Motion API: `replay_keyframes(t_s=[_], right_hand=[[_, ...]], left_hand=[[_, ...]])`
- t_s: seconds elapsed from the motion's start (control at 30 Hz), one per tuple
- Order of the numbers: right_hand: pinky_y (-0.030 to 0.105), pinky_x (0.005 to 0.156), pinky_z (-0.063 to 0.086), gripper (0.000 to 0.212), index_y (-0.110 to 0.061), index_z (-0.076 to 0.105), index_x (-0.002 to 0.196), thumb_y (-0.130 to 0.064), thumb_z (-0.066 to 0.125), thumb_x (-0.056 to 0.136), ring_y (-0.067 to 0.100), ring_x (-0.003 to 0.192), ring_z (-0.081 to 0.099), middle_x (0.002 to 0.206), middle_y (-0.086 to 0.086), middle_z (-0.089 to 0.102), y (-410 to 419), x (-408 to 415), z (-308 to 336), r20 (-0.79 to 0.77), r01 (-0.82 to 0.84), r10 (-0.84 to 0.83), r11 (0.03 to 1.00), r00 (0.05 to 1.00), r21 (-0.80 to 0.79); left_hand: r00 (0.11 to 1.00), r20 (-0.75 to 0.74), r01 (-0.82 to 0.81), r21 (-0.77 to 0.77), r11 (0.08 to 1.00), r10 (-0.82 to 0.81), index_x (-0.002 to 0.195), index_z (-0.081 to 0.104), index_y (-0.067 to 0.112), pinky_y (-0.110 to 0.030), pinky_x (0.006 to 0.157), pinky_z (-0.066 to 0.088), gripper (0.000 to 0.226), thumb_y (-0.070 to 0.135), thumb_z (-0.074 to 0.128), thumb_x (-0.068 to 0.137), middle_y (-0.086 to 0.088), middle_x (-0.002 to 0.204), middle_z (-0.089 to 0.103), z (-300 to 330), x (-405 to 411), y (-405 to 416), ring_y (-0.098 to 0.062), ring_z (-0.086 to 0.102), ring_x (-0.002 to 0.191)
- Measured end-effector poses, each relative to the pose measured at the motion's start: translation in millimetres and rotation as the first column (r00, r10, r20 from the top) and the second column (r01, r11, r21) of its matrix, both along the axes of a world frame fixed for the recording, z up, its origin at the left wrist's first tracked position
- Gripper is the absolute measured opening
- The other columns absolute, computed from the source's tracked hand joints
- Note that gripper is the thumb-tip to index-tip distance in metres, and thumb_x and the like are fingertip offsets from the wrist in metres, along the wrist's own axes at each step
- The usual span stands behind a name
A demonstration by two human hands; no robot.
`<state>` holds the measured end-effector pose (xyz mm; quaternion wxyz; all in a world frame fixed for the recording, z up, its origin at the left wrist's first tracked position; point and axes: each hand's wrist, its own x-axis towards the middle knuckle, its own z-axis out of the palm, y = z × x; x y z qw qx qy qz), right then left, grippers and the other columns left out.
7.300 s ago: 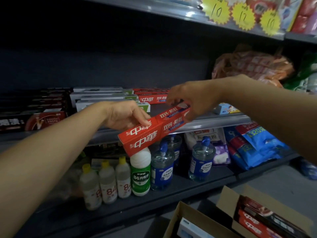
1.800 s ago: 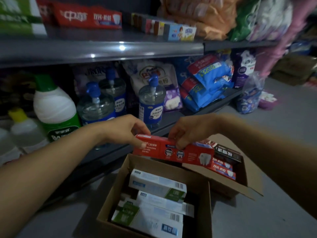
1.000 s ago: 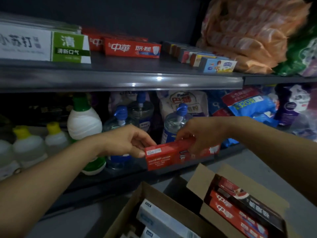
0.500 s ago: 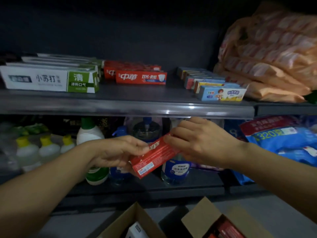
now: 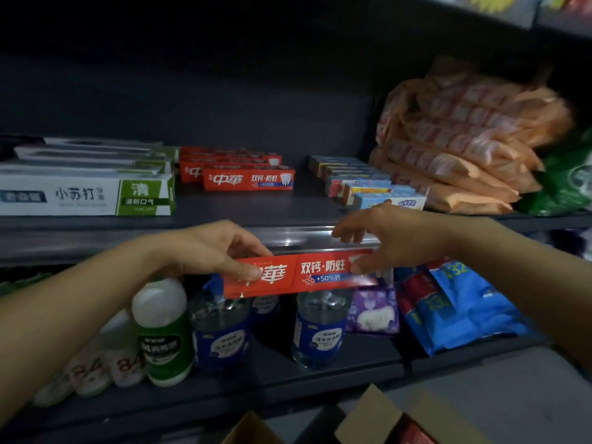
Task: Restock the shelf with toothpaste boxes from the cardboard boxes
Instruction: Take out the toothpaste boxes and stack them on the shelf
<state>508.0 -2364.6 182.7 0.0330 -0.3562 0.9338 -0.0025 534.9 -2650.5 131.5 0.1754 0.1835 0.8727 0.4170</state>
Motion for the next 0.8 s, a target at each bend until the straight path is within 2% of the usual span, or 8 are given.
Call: replay_keyframes(t_s=[0.1,0.2,0.3,0.37,0.47,0.6,0.7,0.8], right_hand=[[0.018,0.082,0.047,0.042,-0.026,0.060,0.121,-0.031,0.073,0.081,0.005,0.091,0.059,0.107,-0.010,0.066,-5,-6,12,-0.007,0.025,-0.025,0.999,1.000,-0.028],[0.008,0.070,0.043,0.032,-0.024,0.066,0.108,-0.025,0.076,0.078,-0.002,0.079,0.059,0.093,-0.013,0.066,-13,-10,25,0.021,0.044,-0.043,0.998,0.999,-0.049],[0.010,0.065,0.042,0.025,-0.029,0.063,0.096,-0.025,0.077,0.076,-0.004,0.071,0.057,0.083,-0.016,0.062,-23,-11,40,0.008,0.045,-0.044,0.997,0.999,-0.067],[0.016,0.067,0.044,0.028,-0.028,0.061,0.098,-0.027,0.077,0.075,0.000,0.074,0.057,0.083,-0.016,0.060,-31,-12,51,-0.043,0.058,-0.060,0.997,0.997,-0.056],[0.023,0.070,0.047,0.032,-0.021,0.061,0.102,-0.029,0.078,0.076,0.006,0.078,0.059,0.089,-0.012,0.062,-42,-18,63,-0.066,0.076,-0.079,0.996,0.995,-0.048],[0.019,0.069,0.045,0.036,-0.018,0.060,0.107,-0.029,0.077,0.078,0.009,0.088,0.060,0.099,-0.008,0.063,-59,-39,68,-0.073,0.118,-0.125,0.989,0.990,-0.094],[0.018,0.070,0.046,0.038,-0.015,0.061,0.110,-0.025,0.078,0.078,0.013,0.092,0.061,0.103,-0.003,0.065,-76,-64,59,-0.101,0.144,-0.160,0.977,0.982,-0.156],[0.025,0.078,0.047,0.038,-0.014,0.062,0.110,-0.023,0.078,0.077,0.015,0.093,0.060,0.105,-0.002,0.065,-92,-92,47,-0.100,0.175,-0.193,0.971,0.976,-0.165]], left_hand=[[0.999,-0.043,-0.010,0.019,1.000,0.010,0.117,0.065,0.016,-0.020,0.083,0.054,0.036,0.011,0.071,0.082,0.003,0.108,0.073,18,0,-5,-0.010,0.068,0.101],[0.997,-0.082,-0.007,-0.002,1.000,0.006,0.115,0.066,0.020,-0.018,0.084,0.054,0.037,0.014,0.074,0.079,0.007,0.107,0.073,36,-1,-10,-0.007,0.068,0.100],[0.994,-0.113,-0.004,-0.087,0.996,-0.006,0.113,0.065,0.025,-0.016,0.075,0.054,0.039,0.016,0.077,0.077,0.008,0.101,0.074,50,-4,-13,-0.004,0.069,0.092],[0.987,-0.159,-0.025,-0.146,0.989,0.001,0.112,0.064,0.027,-0.018,0.075,0.055,0.041,0.016,0.079,0.075,0.008,0.100,0.073,58,-7,-16,-0.005,0.069,0.090],[0.968,-0.239,-0.109,-0.138,0.984,0.073,0.110,0.063,0.026,-0.017,0.075,0.055,0.042,0.015,0.081,0.073,0.008,0.100,0.071,70,-14,-24,-0.006,0.068,0.089],[0.938,-0.307,-0.215,-0.150,0.965,0.162,0.109,0.063,0.022,-0.016,0.072,0.052,0.041,0.009,0.080,0.074,0.005,0.100,0.067,85,-29,-41,-0.010,0.065,0.091],[0.915,-0.350,-0.288,-0.213,0.933,0.203,0.110,0.064,0.018,-0.025,0.083,0.052,0.038,0.010,0.079,0.076,0.003,0.102,0.066,88,-47,-52,-0.012,0.063,0.095],[0.890,-0.402,-0.351,-0.299,0.887,0.217,0.114,0.065,0.017,-0.034,0.095,0.050,0.041,0.015,0.079,0.076,0.003,0.109,0.065,86,-69,-58,-0.013,0.061,0.101]])
